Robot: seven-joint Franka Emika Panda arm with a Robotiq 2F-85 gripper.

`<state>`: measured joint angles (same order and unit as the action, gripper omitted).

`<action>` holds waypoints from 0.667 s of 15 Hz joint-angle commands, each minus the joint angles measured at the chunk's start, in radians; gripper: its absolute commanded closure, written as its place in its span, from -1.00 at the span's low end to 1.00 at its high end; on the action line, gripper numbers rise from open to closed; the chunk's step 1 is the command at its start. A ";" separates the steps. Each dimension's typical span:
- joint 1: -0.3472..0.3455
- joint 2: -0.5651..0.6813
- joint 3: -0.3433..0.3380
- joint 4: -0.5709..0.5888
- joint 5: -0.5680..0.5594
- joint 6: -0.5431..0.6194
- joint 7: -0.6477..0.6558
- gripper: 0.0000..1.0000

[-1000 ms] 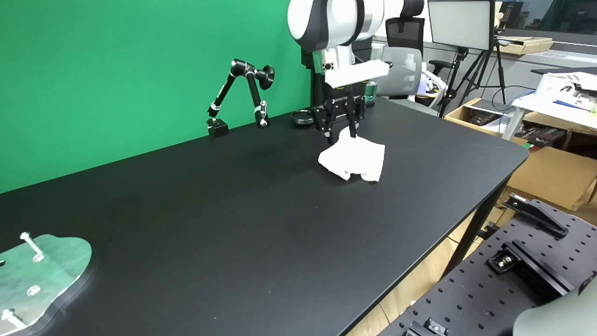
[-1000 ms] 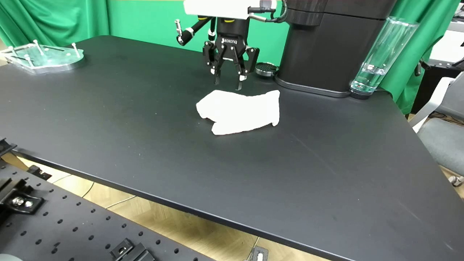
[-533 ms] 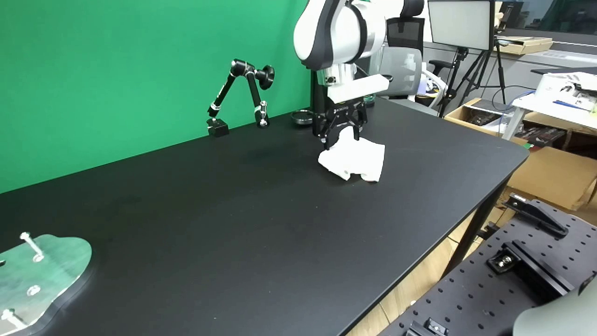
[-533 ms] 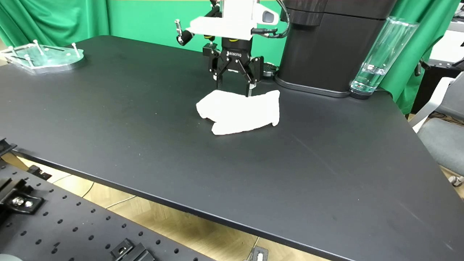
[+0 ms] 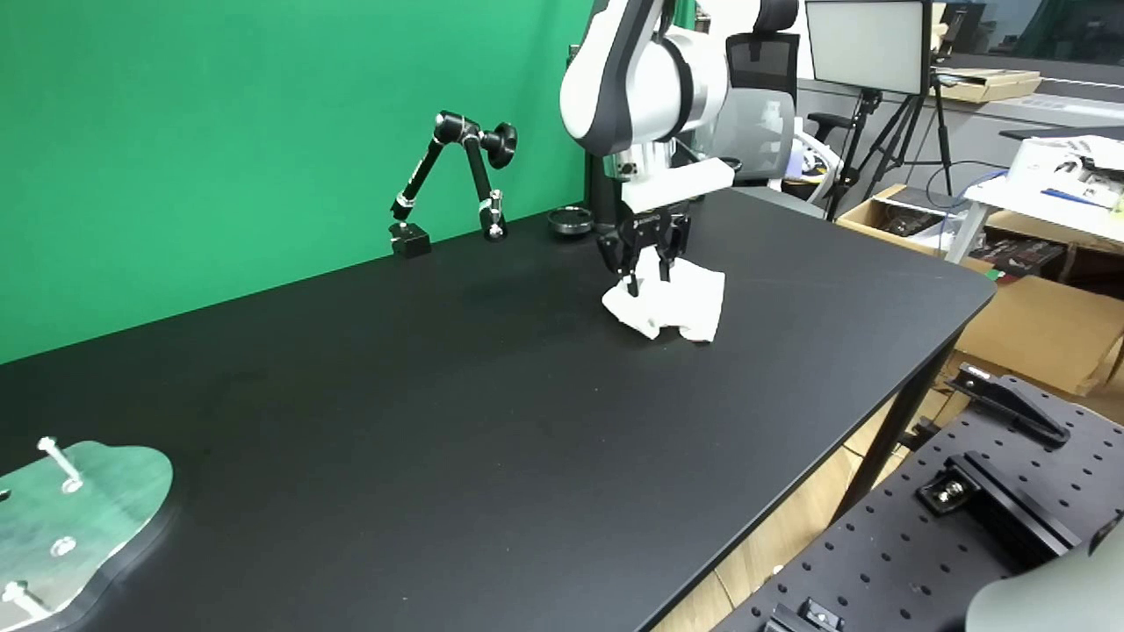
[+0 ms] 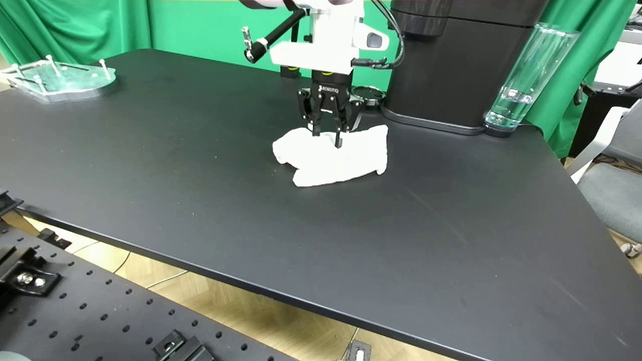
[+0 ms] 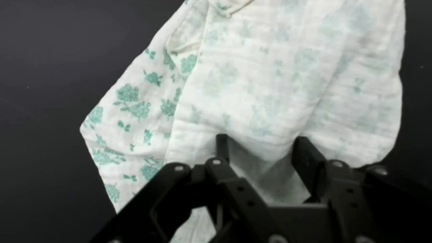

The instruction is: Hang the white cloth on the black stand

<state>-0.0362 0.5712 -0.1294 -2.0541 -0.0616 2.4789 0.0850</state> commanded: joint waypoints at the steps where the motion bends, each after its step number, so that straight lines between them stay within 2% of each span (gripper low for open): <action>1: 0.006 0.000 -0.003 0.015 -0.002 -0.007 0.036 0.50; 3: -0.002 -0.022 0.009 0.010 0.016 -0.036 0.025 0.80; 5: -0.007 -0.057 0.020 -0.002 0.045 -0.071 0.027 0.98; 10: 0.004 -0.190 0.026 -0.025 0.072 -0.188 0.043 0.99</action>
<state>-0.0352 0.4858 -0.1103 -2.0487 0.0021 2.3661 0.0858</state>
